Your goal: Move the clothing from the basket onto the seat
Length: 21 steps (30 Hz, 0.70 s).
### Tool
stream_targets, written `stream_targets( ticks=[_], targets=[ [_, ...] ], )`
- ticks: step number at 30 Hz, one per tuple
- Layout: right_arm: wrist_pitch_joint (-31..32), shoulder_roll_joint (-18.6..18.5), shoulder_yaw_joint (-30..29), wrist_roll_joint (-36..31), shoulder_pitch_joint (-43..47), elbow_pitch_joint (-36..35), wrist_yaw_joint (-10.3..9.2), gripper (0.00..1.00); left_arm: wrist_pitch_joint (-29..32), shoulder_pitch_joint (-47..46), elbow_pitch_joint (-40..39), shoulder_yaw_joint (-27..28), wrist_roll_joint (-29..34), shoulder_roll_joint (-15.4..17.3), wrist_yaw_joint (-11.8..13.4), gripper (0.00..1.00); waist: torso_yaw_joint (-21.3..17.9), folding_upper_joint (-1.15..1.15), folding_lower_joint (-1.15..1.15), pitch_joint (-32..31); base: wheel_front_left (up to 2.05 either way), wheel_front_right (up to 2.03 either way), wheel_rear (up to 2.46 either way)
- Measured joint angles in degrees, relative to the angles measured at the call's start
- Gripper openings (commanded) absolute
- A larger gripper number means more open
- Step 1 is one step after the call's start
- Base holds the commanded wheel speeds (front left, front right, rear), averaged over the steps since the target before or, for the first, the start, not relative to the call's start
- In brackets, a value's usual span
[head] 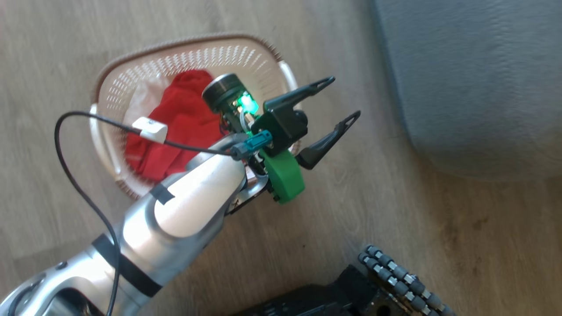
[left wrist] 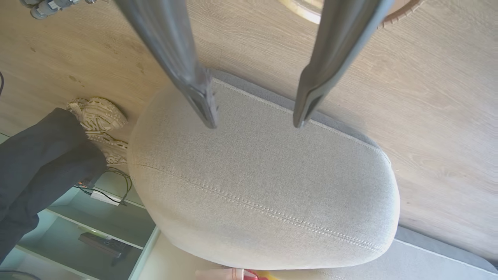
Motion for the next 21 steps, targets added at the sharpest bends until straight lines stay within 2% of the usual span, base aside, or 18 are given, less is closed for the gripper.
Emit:
stream_targets(
  ticks=[9,17,21],
  targets=[
    [0.0,-6.1,-12.6,-6.7,-9.6,11.4,-0.01,0.0,0.0,-2.1,-0.1,-2.2,-0.4,-0.3,0.0,1.0,6.5,0.0,-0.01,5.8,0.0,0.0,0.0],
    [0.0,-6.1,-17.9,-9.1,-12.7,24.3,0.0,0.0,0.0,-2.2,-0.1,-2.1,-0.6,-0.1,0.0,1.0,9.3,0.0,-0.01,9.1,0.0,0.0,0.0],
    [0.0,-6.2,-19.1,-9.7,-11.9,26.4,0.0,0.0,0.0,-2.2,-0.1,-2.2,-0.6,-0.1,0.0,1.0,9.7,0.0,-0.01,9.1,0.0,0.0,0.0]
  ],
)
